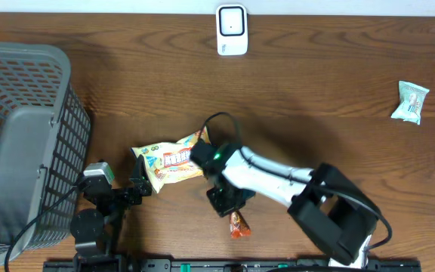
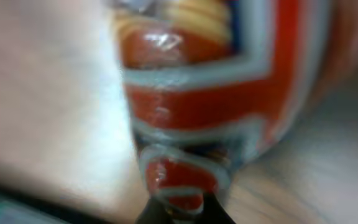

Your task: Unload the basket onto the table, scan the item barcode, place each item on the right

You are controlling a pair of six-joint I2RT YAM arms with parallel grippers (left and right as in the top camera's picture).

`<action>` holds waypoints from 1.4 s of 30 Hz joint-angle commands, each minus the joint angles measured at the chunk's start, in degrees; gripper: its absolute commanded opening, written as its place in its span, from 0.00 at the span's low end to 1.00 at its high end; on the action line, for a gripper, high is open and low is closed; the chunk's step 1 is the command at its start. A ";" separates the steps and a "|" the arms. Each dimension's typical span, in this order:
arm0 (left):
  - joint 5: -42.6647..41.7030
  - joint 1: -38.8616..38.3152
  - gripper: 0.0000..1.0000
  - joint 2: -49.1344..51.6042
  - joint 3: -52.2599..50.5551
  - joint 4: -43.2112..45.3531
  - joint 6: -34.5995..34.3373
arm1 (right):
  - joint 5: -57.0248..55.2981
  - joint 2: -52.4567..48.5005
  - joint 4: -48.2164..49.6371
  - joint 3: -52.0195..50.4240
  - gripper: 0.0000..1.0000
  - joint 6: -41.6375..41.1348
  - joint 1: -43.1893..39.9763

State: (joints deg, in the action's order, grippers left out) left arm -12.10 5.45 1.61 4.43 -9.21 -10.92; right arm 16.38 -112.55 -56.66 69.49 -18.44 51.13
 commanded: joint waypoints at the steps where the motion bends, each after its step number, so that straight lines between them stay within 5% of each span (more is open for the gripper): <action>1: -0.33 -0.17 0.98 -0.20 -1.31 -0.63 -0.52 | 31.34 -2.29 -0.33 -0.55 0.01 31.78 -9.57; 4: -0.33 -0.17 0.98 -0.20 -1.31 -0.63 -0.52 | 39.76 -2.29 -2.25 -0.55 0.01 43.04 -15.63; 10: -0.33 -0.17 0.98 -0.20 -1.31 -0.63 -0.52 | 48.50 -2.54 -3.19 -0.63 0.01 52.43 -23.56; 21: -0.33 -0.17 0.98 -0.20 -1.31 -0.63 -0.52 | 67.34 -2.54 -8.17 -0.63 0.01 88.65 -22.86; 42: -0.33 -0.17 0.98 -0.20 -1.31 -0.63 -0.52 | 73.13 -2.54 -3.76 -0.59 0.01 91.36 -21.84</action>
State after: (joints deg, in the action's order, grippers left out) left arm -12.10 5.45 1.61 4.43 -9.21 -10.92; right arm 86.83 -114.69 -60.53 68.86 71.44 29.12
